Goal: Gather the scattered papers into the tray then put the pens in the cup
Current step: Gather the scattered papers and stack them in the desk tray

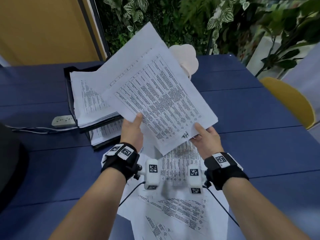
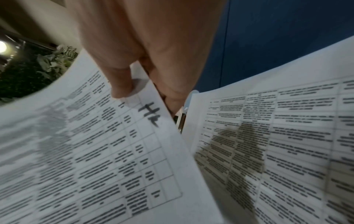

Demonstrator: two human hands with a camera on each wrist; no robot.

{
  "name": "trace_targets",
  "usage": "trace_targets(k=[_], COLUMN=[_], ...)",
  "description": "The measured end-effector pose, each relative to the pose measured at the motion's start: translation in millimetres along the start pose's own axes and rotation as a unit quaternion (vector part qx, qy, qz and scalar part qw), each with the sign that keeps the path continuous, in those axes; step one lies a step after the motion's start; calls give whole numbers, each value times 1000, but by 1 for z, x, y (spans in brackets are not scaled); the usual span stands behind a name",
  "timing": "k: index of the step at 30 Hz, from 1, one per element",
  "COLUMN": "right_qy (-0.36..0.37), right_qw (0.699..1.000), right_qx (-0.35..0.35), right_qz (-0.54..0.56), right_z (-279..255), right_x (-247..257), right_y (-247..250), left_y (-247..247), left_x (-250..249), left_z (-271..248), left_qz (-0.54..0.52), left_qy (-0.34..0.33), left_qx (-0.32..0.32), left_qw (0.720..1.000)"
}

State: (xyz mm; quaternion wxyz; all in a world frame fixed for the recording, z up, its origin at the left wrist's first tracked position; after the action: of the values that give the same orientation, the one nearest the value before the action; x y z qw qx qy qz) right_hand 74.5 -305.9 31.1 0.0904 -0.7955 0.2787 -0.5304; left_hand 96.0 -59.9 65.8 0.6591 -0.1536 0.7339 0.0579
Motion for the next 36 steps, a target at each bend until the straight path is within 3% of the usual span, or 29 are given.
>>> trace_targets(k=[4, 10, 14, 19, 22, 25, 27, 30, 33, 36], right_qy=[16, 79, 118, 132, 95, 64, 71, 108, 173, 220], right_qw=[1000, 990, 984, 981, 983, 976, 973, 970, 940, 882], right_qx=[-3, -68, -64, -50, -59, -67, -63, -60, -112, -144], right_qz=[-13, -90, -118, -133, -144, -197, -208, -207, -272, -391], right_z=[-3, -1, -6, -8, -4, 0, -2, -5, -13, -26], right_x=[5, 19, 26, 29, 16, 2, 1, 10, 31, 54], right_y=[-17, -4, -9, -15, -8, -1, -3, -11, -18, -34], left_y=[0, 53, 75, 91, 93, 110, 117, 103, 98, 96], left_x=[4, -7, -22, -26, -14, 10, 25, 4, -9, -19], left_z=[-5, 7, 15, 16, 14, 21, 27, 14, 15, 22], left_qz=[-75, -199, -100, 45, 84, 100, 91, 94, 115, 136], left_qy=[44, 50, -18, -71, -55, -18, -15, -41, -68, -87], left_qx=[12, -24, 8, -4, 21, -11, -10, -3, 0, 10], left_qw=[996, 978, 995, 996, 995, 995, 996, 995, 991, 987])
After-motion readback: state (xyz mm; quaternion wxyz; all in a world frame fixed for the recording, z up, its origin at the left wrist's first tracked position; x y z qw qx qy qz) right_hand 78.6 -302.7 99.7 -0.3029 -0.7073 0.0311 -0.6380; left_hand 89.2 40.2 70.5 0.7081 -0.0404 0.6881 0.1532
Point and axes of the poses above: each hand's wrist, its own z-axis towards the middle knuckle, its own y-axis out of the back of the hand, x = y × z, the point moved 7 cm from there along z, towards the middle knuckle, and after that the axes turned 7 degrees about -y, right-handed, at the moved point
